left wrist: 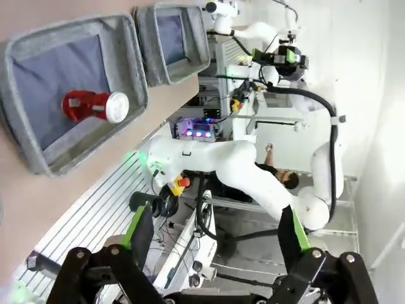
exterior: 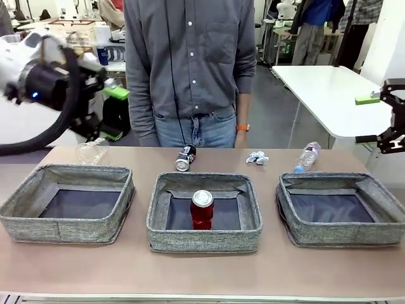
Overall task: Sort the waste into the appropriate baskets.
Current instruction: Place the picked waste into the Fabric basket indicated by the person, then pick up the waste item pointed out by the person.
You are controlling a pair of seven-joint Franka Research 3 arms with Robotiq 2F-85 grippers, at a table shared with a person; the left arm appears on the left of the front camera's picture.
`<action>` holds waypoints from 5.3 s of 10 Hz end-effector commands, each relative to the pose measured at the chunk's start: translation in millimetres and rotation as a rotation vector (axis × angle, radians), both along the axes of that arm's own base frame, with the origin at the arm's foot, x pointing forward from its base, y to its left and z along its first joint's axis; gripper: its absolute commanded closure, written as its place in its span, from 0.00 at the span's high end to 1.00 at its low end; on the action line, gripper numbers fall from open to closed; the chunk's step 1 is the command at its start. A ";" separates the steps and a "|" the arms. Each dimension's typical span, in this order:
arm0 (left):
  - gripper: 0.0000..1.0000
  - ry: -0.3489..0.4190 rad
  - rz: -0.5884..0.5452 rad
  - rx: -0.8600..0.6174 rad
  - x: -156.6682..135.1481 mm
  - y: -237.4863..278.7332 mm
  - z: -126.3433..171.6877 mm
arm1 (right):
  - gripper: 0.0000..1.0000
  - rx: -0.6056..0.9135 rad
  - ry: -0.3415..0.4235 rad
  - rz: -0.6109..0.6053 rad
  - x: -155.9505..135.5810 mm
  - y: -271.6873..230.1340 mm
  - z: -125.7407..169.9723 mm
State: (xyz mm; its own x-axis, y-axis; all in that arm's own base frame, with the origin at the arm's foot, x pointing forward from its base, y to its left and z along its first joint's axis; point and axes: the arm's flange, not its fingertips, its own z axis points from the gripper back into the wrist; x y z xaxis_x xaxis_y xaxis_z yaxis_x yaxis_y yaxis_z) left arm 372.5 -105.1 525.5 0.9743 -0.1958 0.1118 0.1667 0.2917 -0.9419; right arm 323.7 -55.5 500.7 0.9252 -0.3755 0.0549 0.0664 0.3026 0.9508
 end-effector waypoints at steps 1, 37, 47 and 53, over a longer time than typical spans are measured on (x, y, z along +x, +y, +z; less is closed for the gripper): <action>1.00 0.031 0.093 -0.133 -22.5 33.7 -25.2 | 1.00 0.017 -0.036 0.003 3.2 1.2 0.8; 1.00 0.057 0.082 -0.110 -21.0 42.6 -31.2 | 1.00 -0.681 0.106 -0.144 58.4 27.6 -13.0; 1.00 0.057 0.082 -0.110 -21.0 42.6 -31.2 | 1.00 -1.018 0.219 -0.281 250.0 72.0 -109.4; 1.00 0.057 0.082 -0.110 -21.0 42.6 -31.2 | 1.00 -1.022 0.283 -0.367 267.2 65.8 -153.7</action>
